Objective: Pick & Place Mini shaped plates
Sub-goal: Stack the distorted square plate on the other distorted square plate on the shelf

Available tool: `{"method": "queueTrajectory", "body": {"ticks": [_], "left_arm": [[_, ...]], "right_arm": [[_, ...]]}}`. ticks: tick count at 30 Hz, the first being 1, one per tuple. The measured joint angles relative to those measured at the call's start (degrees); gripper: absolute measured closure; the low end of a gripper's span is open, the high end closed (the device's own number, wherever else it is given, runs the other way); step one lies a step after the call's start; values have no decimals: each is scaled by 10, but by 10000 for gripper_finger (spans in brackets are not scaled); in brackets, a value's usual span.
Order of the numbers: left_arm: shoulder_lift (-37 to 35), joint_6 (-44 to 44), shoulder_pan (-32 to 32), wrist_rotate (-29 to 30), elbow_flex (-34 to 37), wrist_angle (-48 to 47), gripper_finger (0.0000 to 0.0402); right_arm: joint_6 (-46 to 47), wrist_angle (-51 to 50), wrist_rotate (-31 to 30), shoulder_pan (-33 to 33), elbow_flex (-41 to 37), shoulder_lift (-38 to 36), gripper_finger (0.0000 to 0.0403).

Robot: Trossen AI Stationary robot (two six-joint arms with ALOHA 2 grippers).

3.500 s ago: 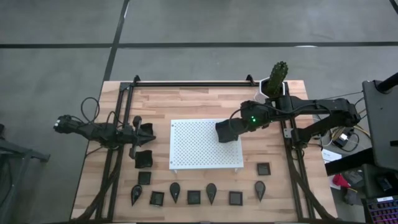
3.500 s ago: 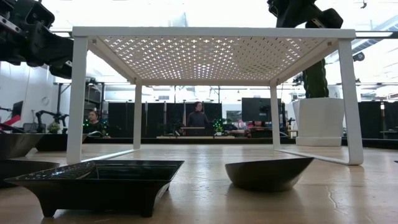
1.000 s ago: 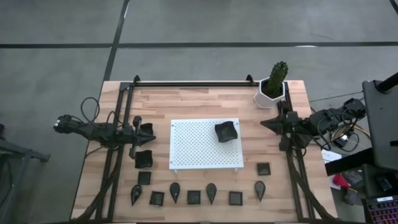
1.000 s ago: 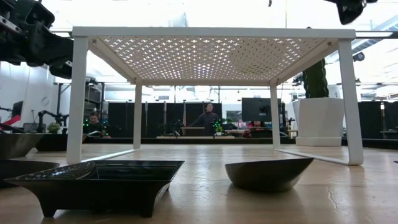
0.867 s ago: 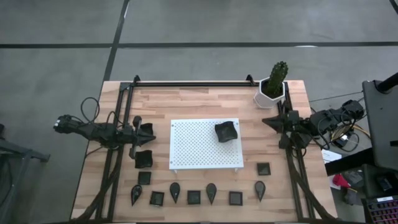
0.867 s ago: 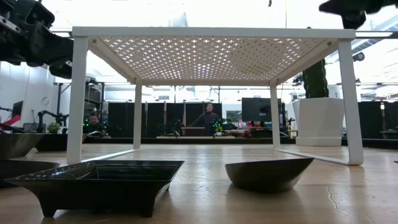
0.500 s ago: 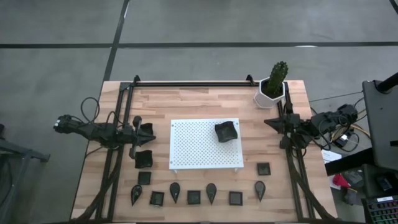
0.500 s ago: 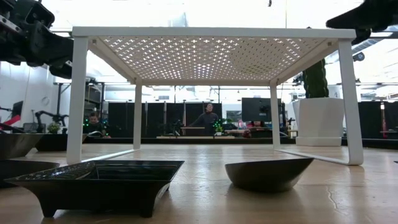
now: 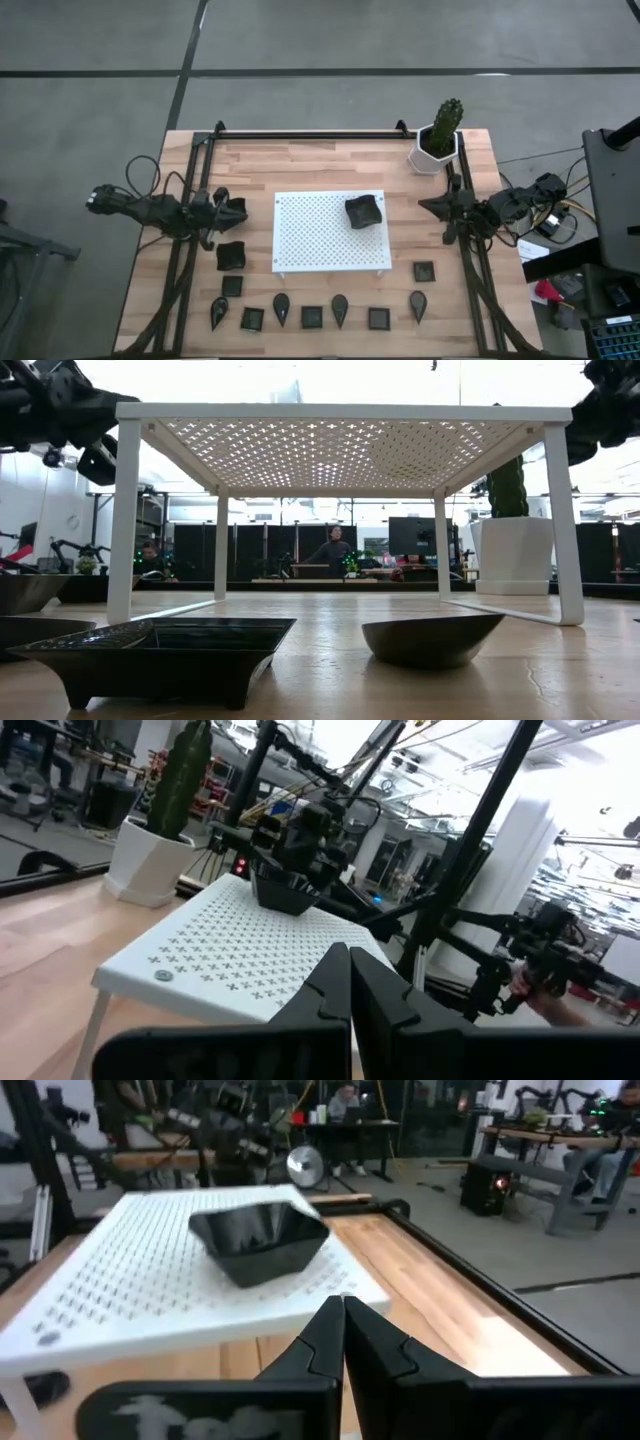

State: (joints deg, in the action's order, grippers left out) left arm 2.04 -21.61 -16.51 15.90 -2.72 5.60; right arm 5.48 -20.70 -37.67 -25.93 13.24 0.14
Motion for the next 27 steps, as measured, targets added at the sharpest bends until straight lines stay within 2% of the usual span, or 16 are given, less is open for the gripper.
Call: {"method": "queueTrajectory", "body": {"ticks": [5, 8, 12, 15, 19, 23, 27], "left_arm": [[0, -17, 0, 10, 1, -1, 401], [1, -50, 0, 42, -5, -17, 401], [2, -103, 0, 97, -35, -84, 401], [9, -138, 0, 123, -68, -148, 390], [26, -190, 0, 173, -116, -232, 348], [60, -258, 0, 221, -165, -325, 291], [117, -356, 1, 232, -214, -440, 243]], "right_arm": [[-31, 3, 7, 0, -28, -1, 394], [-55, 3, 6, 0, -45, -1, 394], [-70, 18, 2, 0, -57, 0, 394], [-35, 21, 2, 0, -65, 2, 394], [14, 20, 2, 0, -72, 7, 394], [17, 21, 2, 0, -72, 12, 394], [1, 21, 2, 0, -72, 11, 394]]}}
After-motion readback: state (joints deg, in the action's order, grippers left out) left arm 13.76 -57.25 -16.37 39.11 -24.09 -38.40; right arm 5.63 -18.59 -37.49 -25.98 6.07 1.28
